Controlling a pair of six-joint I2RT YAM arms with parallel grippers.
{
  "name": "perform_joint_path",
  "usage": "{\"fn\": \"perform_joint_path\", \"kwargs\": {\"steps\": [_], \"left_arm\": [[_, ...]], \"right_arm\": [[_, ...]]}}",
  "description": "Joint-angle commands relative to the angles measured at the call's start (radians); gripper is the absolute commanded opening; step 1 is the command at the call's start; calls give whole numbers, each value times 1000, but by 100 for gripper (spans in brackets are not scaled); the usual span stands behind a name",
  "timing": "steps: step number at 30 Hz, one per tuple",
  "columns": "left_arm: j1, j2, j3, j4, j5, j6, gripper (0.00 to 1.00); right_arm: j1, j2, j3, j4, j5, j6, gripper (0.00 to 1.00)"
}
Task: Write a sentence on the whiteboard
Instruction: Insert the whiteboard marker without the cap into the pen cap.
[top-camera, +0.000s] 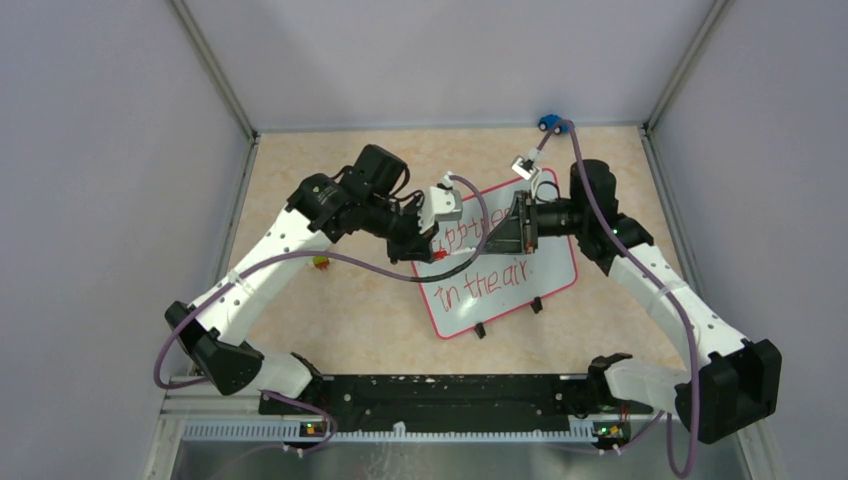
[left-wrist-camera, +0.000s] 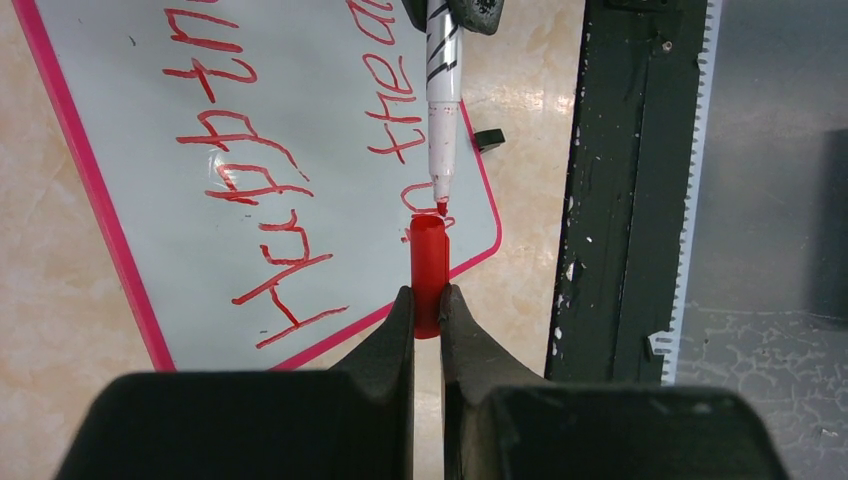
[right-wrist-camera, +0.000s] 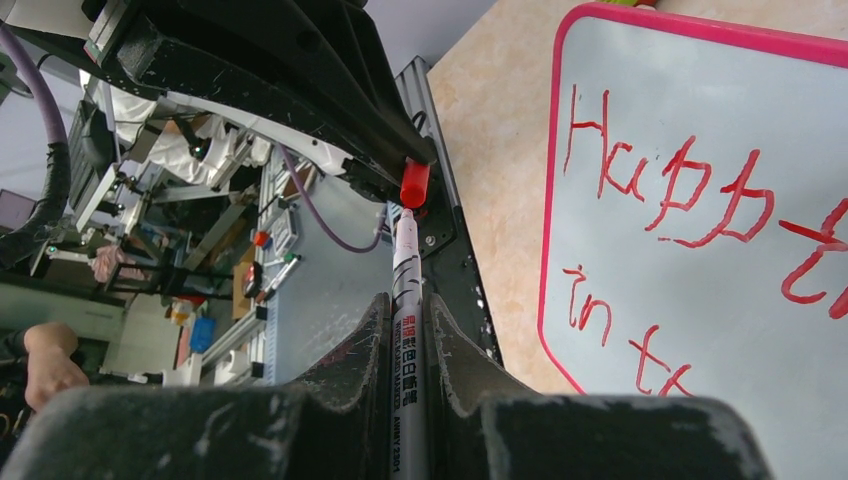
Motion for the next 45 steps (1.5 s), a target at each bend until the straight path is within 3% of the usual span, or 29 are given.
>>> {"fn": "perform_joint_path", "kwargs": {"steps": [1,13,28,34,38,41,45], "left_arm": [[-10,-28,6,18,26,6,0],[-29,-16,15,2,34,20,0],[-75,80,109,42,-64,-38,0],[-74,93,127,155,-59,-131,0],[-63,93,172,190,-60,-177,19],[-16,68,209,204,18,-182,29],[152,1,184,320,275,-299,63]], "right_arm": [[13,5,17,14,-8,-19,0],[27,14,16,8,-2,-29,0],[88,66,27,14,17,-57,0],[90,91,57,56,-21,-41,0],[34,106,115,59,-69,-23,0],[-52,91,102,203,-99,101,0],[-115,77,97,367,-119,224,0]]}}
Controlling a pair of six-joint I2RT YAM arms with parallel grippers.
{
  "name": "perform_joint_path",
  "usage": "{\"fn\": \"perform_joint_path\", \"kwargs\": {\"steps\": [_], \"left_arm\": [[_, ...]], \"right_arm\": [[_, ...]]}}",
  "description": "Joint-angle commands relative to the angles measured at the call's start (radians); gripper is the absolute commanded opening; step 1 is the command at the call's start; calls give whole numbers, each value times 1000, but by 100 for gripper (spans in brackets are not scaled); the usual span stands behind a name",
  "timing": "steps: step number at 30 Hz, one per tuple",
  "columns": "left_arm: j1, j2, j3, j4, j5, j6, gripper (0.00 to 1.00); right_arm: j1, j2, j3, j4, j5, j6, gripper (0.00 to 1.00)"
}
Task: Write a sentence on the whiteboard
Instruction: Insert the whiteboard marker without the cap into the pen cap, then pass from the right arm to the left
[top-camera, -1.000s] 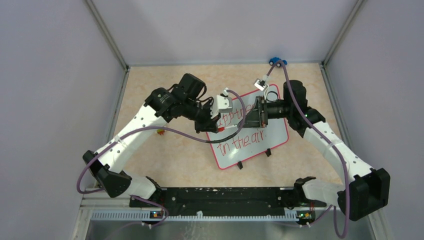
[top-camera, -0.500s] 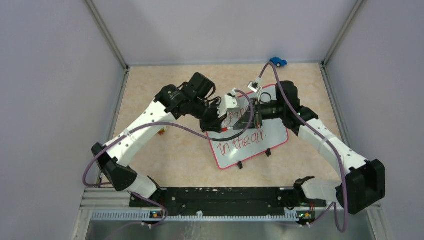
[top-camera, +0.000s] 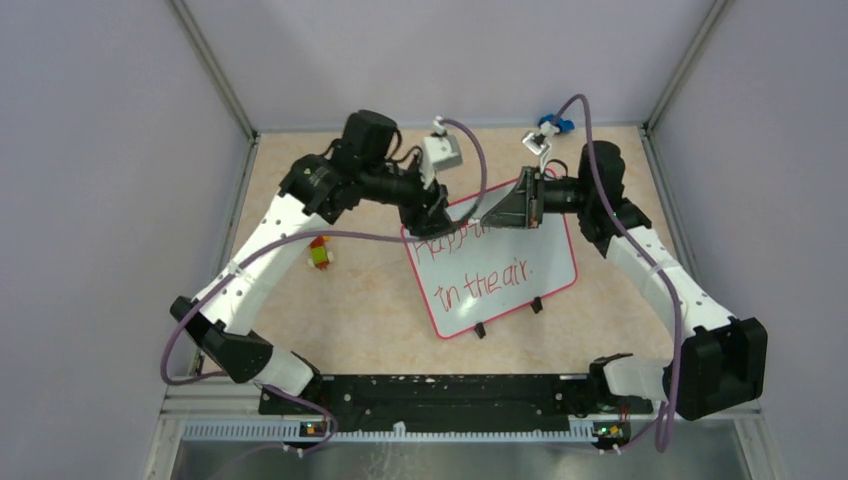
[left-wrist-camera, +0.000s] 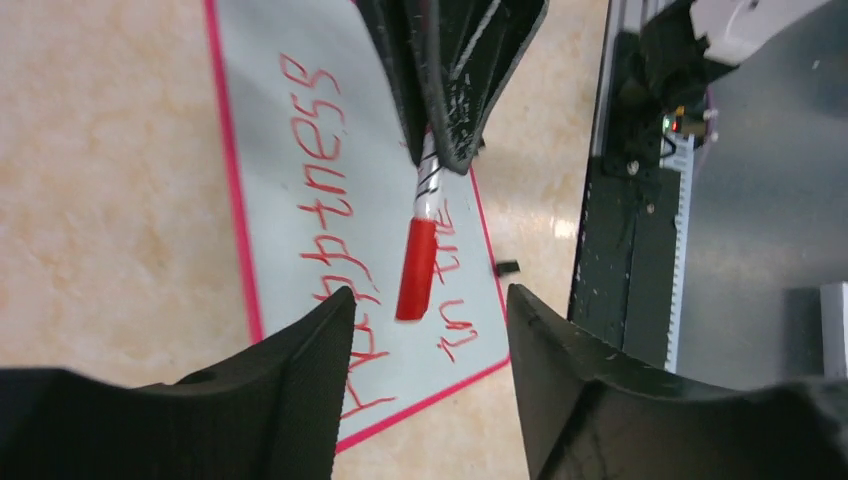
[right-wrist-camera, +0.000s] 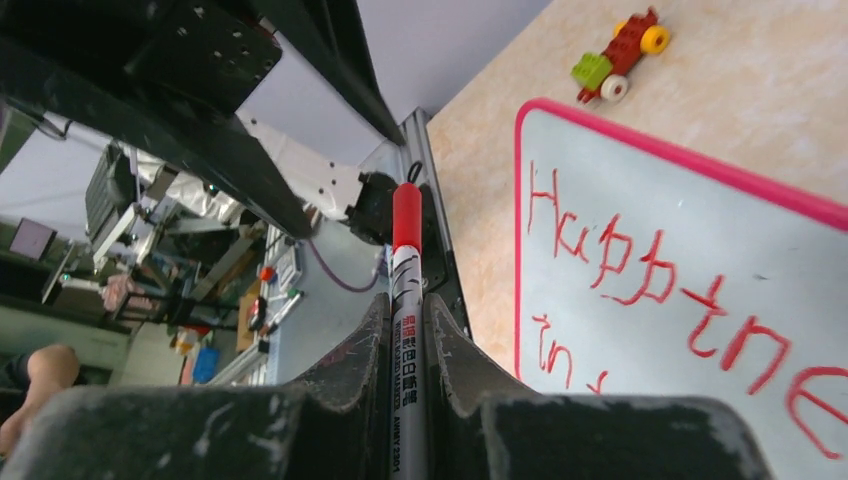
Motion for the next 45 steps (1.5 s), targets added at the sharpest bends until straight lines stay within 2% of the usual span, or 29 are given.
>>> {"fn": "perform_joint_path", "kwargs": {"steps": [1,4,7,11,17,23,27,37,42,45], "left_arm": [[187,-100,-9,238,304,-172,67],[271,-135,-86,351,414,-305,71],[293,-160,-175,467,493,-446,73],[296,-202,-334,603,531,-601,73],[291,-219,-467,740,624,-720,69],[278,-209,-462,787,651,-765,66],[256,-206,-457,795,638,-772,66],[240,-192,-459,784,603,-767,47],[230,-180,-465,807,620,-791,32],[217,-170,-464,811,624,-792,26]], "right_arm": [[-59,-30,42,257,-62,169,0],[-69,-34,36,405,-70,294,0],[-72,-37,47,499,-66,372,0],[-70,-43,29,595,-77,445,0],[-46,-54,24,578,-83,435,0],[1,-57,51,424,-83,324,0],[20,-52,57,380,-71,284,0],[51,-37,81,290,-48,213,0],[58,-31,94,253,-33,181,0],[60,-27,96,249,-27,177,0]]}}
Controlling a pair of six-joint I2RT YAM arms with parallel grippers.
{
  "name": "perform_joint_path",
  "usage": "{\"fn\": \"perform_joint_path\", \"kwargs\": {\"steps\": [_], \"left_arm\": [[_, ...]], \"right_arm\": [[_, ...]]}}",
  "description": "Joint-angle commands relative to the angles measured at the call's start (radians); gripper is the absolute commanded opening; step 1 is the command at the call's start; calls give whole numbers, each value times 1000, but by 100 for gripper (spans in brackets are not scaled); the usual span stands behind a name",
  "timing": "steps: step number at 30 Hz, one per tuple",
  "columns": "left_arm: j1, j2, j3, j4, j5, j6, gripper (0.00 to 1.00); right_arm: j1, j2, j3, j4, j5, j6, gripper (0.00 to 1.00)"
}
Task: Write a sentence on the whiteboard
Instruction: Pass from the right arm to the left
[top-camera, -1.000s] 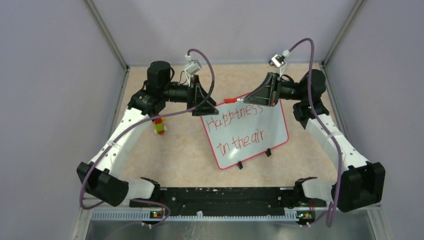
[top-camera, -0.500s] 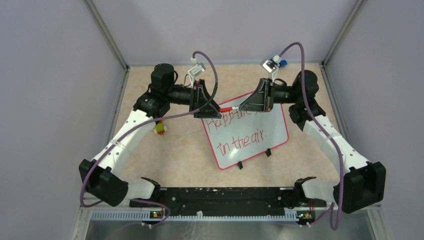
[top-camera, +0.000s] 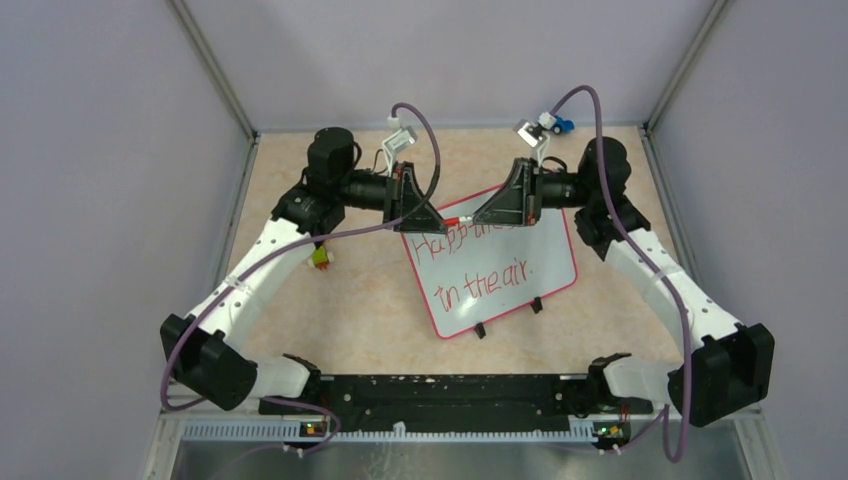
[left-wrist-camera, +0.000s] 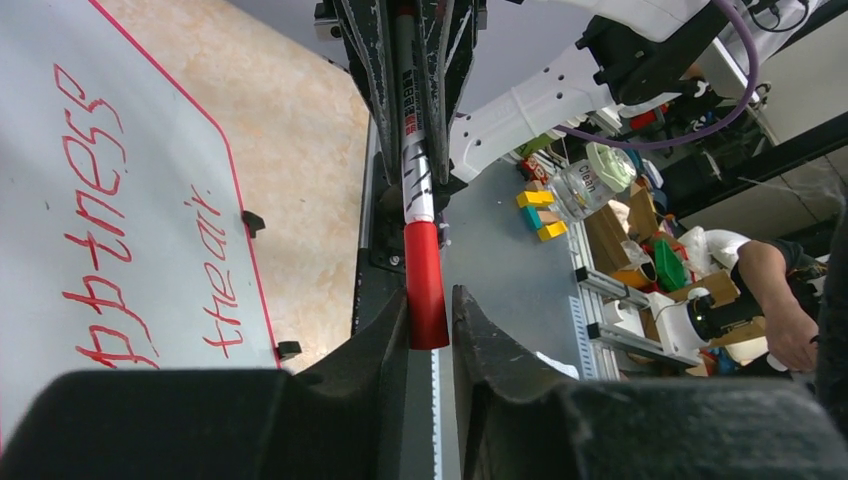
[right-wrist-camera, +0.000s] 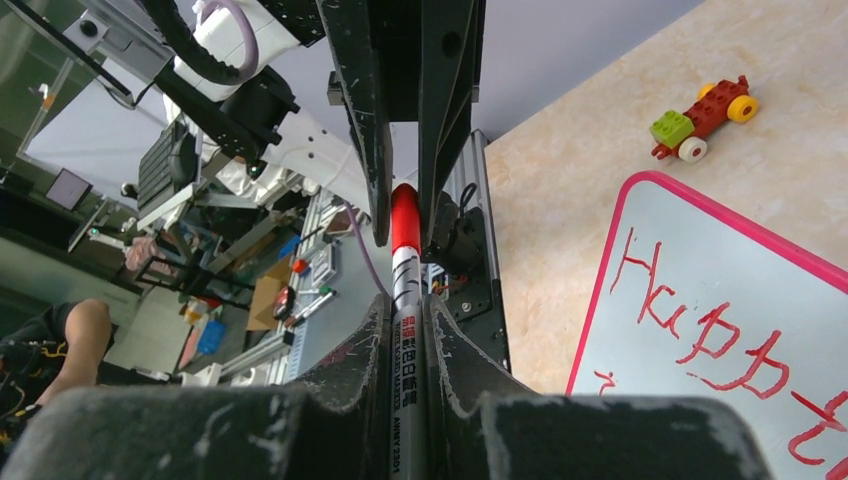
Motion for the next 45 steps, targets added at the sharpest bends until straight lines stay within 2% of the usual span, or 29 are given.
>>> {"fn": "perform_joint_path", "kwargs": {"steps": [1,8,21,24,27,30,31,34,37,39,42,45], "left_arm": [[-21,11,12,57,19,-11,23],[-26,30,29,94,22,-46,0],[-60,72,73,167,35,-86,0],[-58,73,94,127,29,-29,0],[-36,62,154,-69,-21,157,14],[-12,61,247,-308,-86,389,24],[-11,69,295,-443,-131,498,27],[-12,74,388,-625,-278,703,38],[-36,63,420,-701,-374,811,52],[-105,74,458,-761,-455,868,58],[-217,125,508,-836,-585,906,62],[-283,156,519,-853,-643,910,63]], "right_arm": [[13,1,56,-10,19,-40,0],[49,17,78,-121,46,-133,0],[119,61,103,-167,71,-179,0],[118,58,115,-207,70,-206,0],[91,46,124,-302,88,-283,0],[17,19,85,-301,71,-284,0],[0,7,66,-298,67,-283,0],[-18,-18,56,-388,82,-361,0],[-17,-24,44,-420,91,-378,0],[-13,-24,37,-417,90,-374,0],[20,-21,44,-430,98,-384,0],[59,-20,54,-457,113,-410,0]]}}
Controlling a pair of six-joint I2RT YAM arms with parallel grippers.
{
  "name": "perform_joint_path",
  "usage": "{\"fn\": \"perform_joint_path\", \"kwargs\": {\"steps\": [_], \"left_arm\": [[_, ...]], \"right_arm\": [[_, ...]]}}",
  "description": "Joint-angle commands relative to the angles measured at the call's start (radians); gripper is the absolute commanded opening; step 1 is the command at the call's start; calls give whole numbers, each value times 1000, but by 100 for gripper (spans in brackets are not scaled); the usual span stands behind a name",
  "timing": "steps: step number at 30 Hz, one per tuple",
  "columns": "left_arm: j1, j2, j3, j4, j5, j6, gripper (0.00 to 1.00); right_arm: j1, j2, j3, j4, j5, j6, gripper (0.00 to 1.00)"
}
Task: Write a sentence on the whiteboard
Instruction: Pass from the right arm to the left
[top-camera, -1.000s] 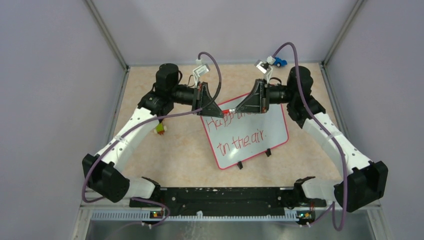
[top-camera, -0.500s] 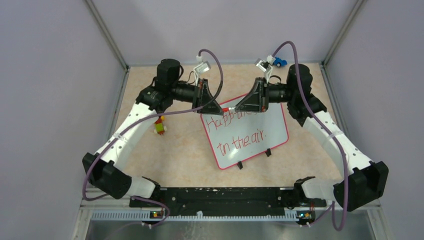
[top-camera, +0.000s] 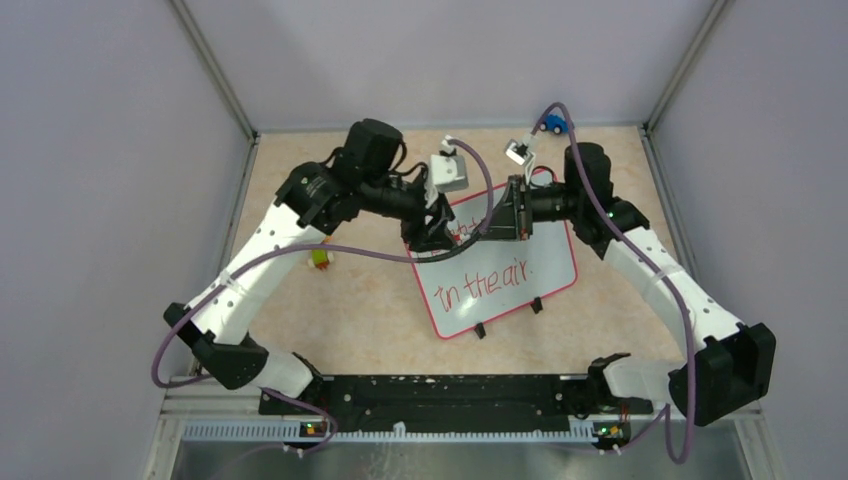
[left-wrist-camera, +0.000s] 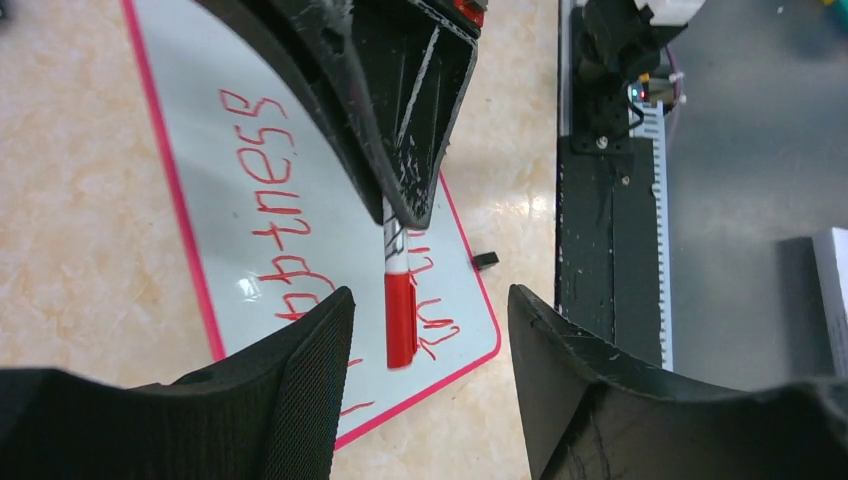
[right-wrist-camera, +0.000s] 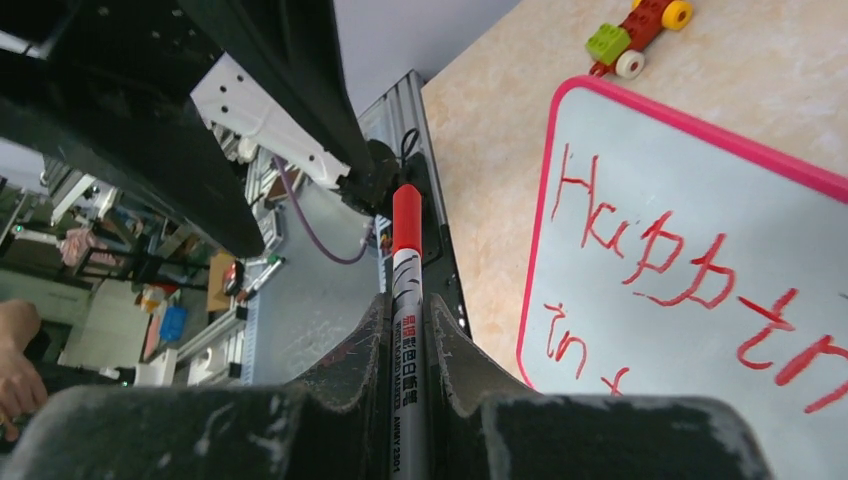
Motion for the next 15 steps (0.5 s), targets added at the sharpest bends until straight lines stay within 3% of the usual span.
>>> {"fn": "perform_joint_path", "kwargs": {"steps": [1,5,10,15], "left_arm": [[-86,48,33,-102,-170,95,63],[-159,64,15,-97,-264,119,60],[-190,71,-8,-82,-326,114,48],[-190,59,-28,-71,-352,107,20]], "right_arm": [[52,-24,17,-24,15,-53,0],[64,-23,19,-21,7,-43,0],[77,-22,16,-1,-18,-24,0],[77,-21,16,-2,-17,-23,0]]}}
